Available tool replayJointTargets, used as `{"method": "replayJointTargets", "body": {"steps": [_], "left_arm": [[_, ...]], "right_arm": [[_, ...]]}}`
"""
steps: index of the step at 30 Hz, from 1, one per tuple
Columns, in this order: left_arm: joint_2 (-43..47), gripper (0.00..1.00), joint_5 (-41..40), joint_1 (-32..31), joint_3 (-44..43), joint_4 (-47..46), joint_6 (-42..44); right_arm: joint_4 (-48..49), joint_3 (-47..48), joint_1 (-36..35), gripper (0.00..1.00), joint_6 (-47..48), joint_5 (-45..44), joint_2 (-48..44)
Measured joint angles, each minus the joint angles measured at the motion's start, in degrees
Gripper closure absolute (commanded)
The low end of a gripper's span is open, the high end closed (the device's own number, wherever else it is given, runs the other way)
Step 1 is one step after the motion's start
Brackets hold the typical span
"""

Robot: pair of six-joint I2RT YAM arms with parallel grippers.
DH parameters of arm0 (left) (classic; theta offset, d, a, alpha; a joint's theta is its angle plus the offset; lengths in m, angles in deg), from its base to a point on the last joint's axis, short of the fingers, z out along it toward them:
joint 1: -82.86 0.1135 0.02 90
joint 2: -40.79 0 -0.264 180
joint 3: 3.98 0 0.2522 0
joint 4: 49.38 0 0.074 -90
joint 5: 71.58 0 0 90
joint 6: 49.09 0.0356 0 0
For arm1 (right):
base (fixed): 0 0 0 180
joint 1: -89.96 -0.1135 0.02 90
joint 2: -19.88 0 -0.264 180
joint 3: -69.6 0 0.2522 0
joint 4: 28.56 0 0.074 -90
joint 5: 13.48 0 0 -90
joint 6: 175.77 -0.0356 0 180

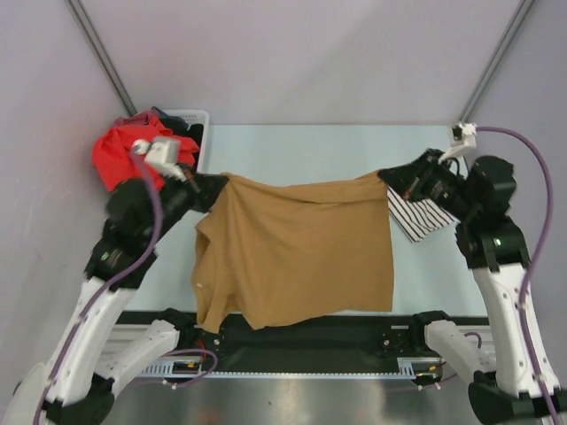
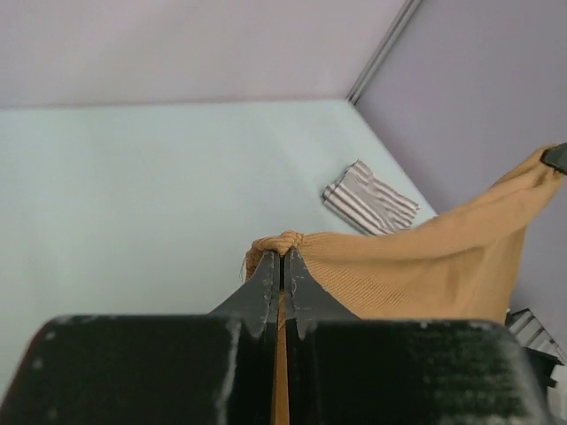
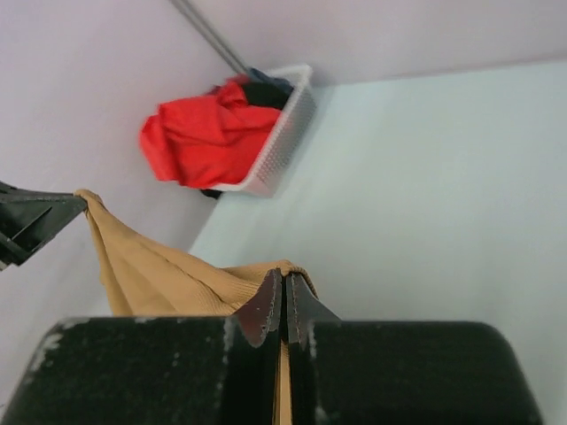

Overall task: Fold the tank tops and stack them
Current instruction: Flatten the tank top out

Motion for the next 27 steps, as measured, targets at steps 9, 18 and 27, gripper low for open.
{"method": "replayJointTargets", "body": {"steps": [9,18,27], "left_arm": [[-32.92,1.0,-5.38,0.26,7.52,-10.67,-2.45],[-75.06,0.48,-6.29,3.39,-21.7,-14.4,-2.58],[-76.5,0.01,-9.55,6.71,-29.9,-9.68,-3.91]], "right_arm": [[5.68,-5.6,0.9,1.0,-1.31,-6.56,28.28],[14.51,18.58,3.85,0.32,-4.74,-10.25,66.38],[19.76,15.32,7.87,0.37,-6.95,-12.83,68.0]]}}
